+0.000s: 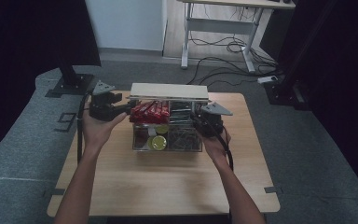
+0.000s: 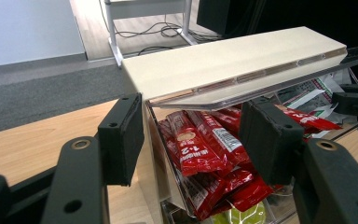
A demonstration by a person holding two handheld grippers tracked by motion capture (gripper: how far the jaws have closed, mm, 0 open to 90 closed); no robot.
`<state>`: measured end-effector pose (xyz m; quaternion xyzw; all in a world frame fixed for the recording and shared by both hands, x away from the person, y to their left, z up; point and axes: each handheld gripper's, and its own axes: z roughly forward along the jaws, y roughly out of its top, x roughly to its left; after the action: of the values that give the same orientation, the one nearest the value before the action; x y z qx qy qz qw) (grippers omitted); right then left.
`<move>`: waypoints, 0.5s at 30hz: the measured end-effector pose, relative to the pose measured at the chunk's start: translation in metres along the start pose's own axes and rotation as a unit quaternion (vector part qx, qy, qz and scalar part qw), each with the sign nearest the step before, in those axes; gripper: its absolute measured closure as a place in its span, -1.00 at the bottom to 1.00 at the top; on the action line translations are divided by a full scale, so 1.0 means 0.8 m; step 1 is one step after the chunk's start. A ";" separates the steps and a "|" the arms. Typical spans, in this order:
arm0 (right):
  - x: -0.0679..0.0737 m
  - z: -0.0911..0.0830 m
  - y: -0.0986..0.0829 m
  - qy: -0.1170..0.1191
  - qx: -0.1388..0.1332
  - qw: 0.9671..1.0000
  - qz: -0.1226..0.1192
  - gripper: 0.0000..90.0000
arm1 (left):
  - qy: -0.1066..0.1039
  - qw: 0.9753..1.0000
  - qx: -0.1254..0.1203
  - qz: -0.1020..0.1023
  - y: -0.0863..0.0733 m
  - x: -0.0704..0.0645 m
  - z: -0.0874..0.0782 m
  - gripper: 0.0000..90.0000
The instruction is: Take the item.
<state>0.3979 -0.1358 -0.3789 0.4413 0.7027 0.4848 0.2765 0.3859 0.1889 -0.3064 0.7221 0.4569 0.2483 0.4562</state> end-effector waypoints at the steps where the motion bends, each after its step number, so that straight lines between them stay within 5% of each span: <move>1: -0.003 0.000 0.000 0.007 0.000 1.000 0.009 0.72 | 0.000 1.000 0.000 0.001 0.000 0.000 0.000 -0.10; 8: -0.002 0.003 0.001 -0.001 0.003 1.000 0.000 0.73 | 0.000 1.000 0.000 0.001 0.000 -0.001 0.000 -0.10; 15: 0.007 0.011 0.001 -0.033 0.015 0.999 -0.026 0.77 | -0.001 1.000 0.000 0.002 0.001 -0.002 0.001 -0.10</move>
<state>0.4027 -0.1266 -0.3815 0.4429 0.7117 0.4515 0.3057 0.3861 0.1872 -0.3062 0.7231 0.4553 0.2484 0.4561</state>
